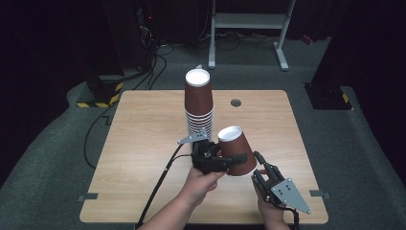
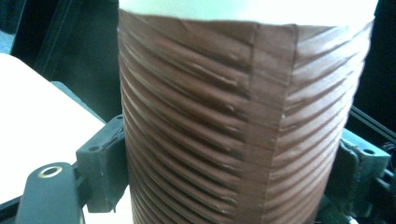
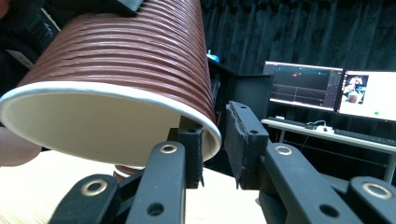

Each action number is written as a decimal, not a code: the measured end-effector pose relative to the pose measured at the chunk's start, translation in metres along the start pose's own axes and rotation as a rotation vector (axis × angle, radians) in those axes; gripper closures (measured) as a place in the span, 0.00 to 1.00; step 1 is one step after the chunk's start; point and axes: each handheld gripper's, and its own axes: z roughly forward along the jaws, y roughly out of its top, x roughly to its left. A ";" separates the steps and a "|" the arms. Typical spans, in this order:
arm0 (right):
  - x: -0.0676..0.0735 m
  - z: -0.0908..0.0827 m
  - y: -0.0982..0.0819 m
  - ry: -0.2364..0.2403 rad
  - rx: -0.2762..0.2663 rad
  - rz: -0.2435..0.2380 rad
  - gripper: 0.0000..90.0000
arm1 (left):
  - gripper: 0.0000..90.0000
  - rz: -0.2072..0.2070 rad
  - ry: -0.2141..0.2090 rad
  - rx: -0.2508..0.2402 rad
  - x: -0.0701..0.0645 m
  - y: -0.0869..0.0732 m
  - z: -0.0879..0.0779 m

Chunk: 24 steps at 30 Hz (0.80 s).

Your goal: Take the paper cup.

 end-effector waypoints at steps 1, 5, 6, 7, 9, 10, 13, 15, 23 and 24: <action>0.000 0.000 0.000 0.000 -0.001 0.001 0.86 | 0.19 -0.003 0.000 -0.002 0.000 0.000 0.000; 0.000 -0.001 -0.001 0.005 -0.001 -0.002 0.88 | 0.19 -0.006 -0.001 -0.003 0.001 -0.001 0.001; 0.000 -0.001 -0.001 0.006 -0.001 -0.005 0.90 | 0.19 -0.005 0.000 -0.003 0.001 -0.001 0.001; 0.001 -0.001 -0.002 0.008 0.000 -0.009 0.90 | 0.19 -0.006 -0.001 -0.003 0.001 -0.002 0.001; 0.001 -0.001 -0.002 0.005 0.001 -0.014 0.91 | 0.19 -0.008 -0.003 -0.001 0.002 -0.002 0.001; 0.001 -0.002 -0.002 0.003 0.002 -0.017 0.91 | 0.18 -0.008 -0.003 -0.001 0.002 -0.002 0.001; 0.001 -0.003 -0.001 -0.001 0.007 -0.030 0.92 | 0.18 -0.009 -0.007 0.001 0.002 -0.002 0.001; 0.001 -0.003 -0.001 -0.002 0.009 -0.035 0.93 | 0.18 -0.011 -0.011 0.004 0.002 -0.002 0.001; 0.003 -0.004 0.000 -0.001 0.022 -0.053 0.93 | 0.17 0.001 -0.014 0.010 0.004 -0.003 0.000; 0.003 -0.004 0.000 -0.003 0.024 -0.054 0.93 | 0.17 0.009 -0.009 0.011 0.003 -0.003 -0.001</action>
